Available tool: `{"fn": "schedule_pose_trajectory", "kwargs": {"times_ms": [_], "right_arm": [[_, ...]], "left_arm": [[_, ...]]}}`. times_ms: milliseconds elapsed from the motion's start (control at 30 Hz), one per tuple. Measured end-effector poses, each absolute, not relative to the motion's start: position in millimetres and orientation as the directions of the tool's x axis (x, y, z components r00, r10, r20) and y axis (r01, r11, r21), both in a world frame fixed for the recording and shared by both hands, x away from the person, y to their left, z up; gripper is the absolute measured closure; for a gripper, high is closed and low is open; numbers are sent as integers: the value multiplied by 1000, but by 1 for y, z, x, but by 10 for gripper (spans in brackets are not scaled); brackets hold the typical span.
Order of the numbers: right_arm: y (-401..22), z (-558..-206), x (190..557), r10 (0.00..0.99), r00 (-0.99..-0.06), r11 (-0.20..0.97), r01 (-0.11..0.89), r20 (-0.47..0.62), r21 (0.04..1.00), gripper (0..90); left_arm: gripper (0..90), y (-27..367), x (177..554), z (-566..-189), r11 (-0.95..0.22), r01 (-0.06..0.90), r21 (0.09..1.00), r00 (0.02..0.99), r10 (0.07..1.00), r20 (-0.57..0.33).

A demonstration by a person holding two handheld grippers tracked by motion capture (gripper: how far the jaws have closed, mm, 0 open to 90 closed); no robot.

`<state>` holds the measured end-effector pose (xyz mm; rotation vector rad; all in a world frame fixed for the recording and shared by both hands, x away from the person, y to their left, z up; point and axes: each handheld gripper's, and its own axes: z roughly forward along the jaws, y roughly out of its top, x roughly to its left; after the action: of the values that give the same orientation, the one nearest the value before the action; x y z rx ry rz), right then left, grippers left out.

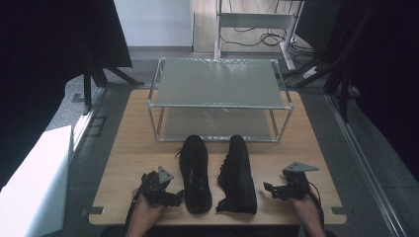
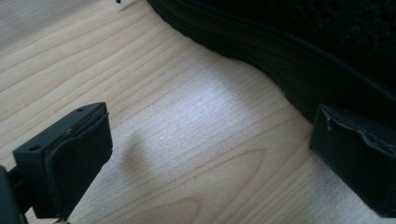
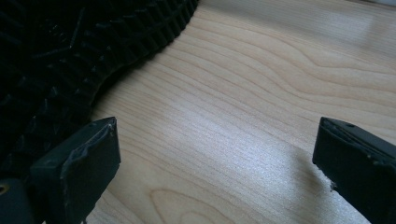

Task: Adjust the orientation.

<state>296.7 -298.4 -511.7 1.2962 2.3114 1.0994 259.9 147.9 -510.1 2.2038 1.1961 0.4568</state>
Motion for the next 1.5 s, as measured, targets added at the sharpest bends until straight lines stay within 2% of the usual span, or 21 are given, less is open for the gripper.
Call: {"fn": "schedule_pose_trajectory", "kwargs": {"times_ms": [200, 333, 500, 833, 1033, 1133, 1500], "right_arm": [[-300, -510, 296, 817, -561, 293, 604, 134, 741, 12], [-301, -508, 296, 818, -557, 272, 594, 143, 757, 11], [-301, -504, 295, 820, -555, 265, 584, 139, 767, 3], [-292, -483, 291, 807, -576, 271, 555, 128, 787, 3], [-283, -457, 287, 793, -601, 286, 514, 102, 809, 0], [-266, -443, 283, 763, -637, 307, 505, 108, 807, 1], [-205, -453, 278, 704, -705, 415, 504, 84, 758, 0]], "left_arm": [[0, 166, 260, -505, -372, 636, 676, 491, 871, 17], [0, 179, 260, -504, -292, 649, 703, 443, 896, -37], [0, 187, 261, -503, -254, 653, 714, 414, 908, -56], [0, 186, 262, -507, -298, 664, 685, 424, 905, -17], [0, 186, 263, -508, -303, 671, 676, 423, 906, -14], [0, 185, 263, -509, -315, 673, 670, 428, 904, -5], [0, 184, 263, -510, -327, 678, 659, 432, 902, 3]]}}
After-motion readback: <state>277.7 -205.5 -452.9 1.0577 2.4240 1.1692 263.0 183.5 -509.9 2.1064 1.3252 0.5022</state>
